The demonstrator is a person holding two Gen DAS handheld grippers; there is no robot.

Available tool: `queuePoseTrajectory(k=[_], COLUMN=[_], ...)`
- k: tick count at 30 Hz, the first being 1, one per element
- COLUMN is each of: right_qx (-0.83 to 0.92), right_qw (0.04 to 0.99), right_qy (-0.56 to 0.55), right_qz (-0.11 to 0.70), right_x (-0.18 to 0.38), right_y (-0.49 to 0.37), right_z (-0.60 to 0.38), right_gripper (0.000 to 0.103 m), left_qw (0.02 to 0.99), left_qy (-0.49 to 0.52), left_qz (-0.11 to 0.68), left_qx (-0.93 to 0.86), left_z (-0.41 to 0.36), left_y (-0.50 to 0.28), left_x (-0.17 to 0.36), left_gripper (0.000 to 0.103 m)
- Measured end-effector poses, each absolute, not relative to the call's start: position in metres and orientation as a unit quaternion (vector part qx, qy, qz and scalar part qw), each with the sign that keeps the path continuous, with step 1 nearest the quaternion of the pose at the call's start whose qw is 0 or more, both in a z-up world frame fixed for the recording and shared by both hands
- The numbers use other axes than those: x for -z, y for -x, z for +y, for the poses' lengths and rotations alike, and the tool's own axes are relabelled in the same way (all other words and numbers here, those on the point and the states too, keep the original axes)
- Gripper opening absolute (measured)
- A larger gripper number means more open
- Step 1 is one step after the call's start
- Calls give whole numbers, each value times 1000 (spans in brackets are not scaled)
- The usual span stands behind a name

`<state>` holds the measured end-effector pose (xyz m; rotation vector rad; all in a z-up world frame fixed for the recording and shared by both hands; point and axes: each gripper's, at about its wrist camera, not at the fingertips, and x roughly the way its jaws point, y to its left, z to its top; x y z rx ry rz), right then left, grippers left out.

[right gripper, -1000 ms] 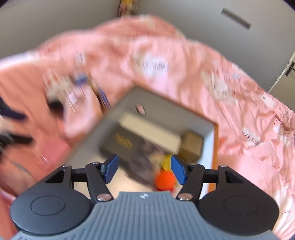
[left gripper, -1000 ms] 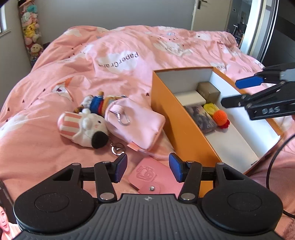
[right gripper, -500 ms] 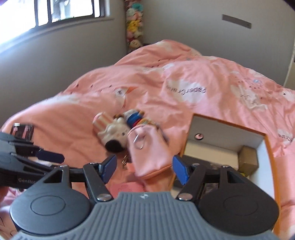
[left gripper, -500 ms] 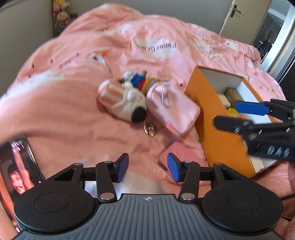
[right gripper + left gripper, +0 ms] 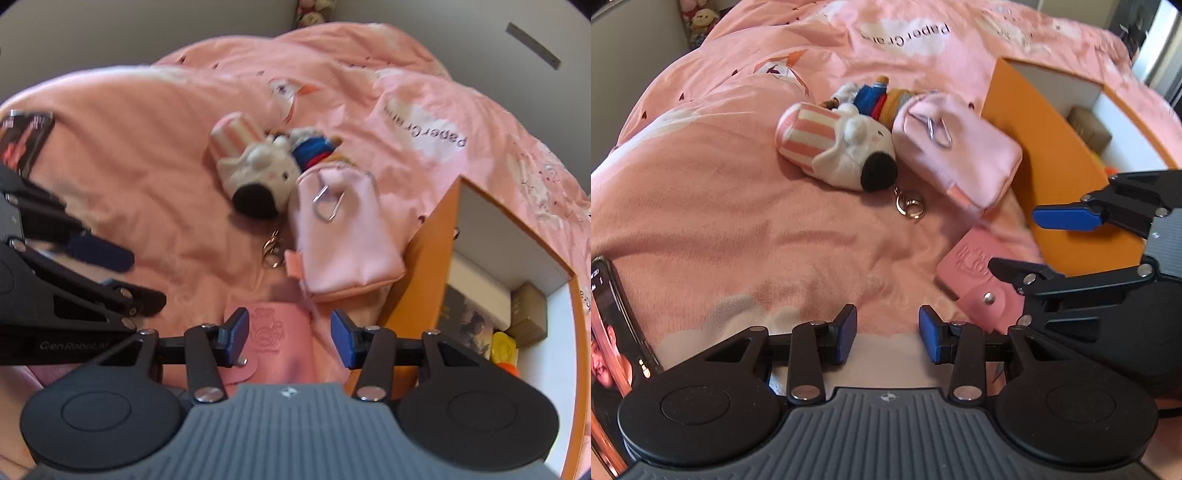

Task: Organize objects
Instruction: 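Move both grippers toward the pink card holder and pink pouch beside the box, then grasp the pink card holder with the right gripper and lift it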

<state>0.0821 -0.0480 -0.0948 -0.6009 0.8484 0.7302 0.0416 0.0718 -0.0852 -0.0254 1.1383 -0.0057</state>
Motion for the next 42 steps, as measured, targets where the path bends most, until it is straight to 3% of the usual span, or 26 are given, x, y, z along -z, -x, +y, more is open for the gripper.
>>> queuePoseTrajectory(k=[9, 11, 16, 20, 24, 30, 36, 42], right_qx=[-349, -349, -343, -335, -328, -320, -328, -310], right_qw=[770, 766, 758, 758, 756, 764, 777, 796], right_qy=[297, 298, 296, 312, 326, 318, 292, 315], right_qz=[444, 450, 468, 465, 464, 462, 451, 413], right_x=[121, 124, 137, 146, 154, 151, 129, 113], right_y=[-82, -83, -87, -87, -85, -85, -84, -79], right_z=[-38, -37, -36, -32, -29, -33, -44, -46], right_gripper=[55, 61, 62, 72, 74, 65, 36, 28], left_qw=[836, 836, 834, 832, 832, 832, 832, 833], left_qy=[29, 37, 46, 44, 42, 43, 39, 35], left_qz=[547, 548, 551, 552, 554, 554, 553, 552], left_qx=[5, 5, 6, 6, 6, 5, 5, 5], left_z=[82, 82, 85, 83, 82, 83, 83, 81], left_y=[-38, -39, -42, -44, -46, -45, -46, -46], left_x=[94, 95, 97, 98, 99, 99, 99, 100], left_gripper=[46, 46, 46, 46, 46, 46, 46, 46])
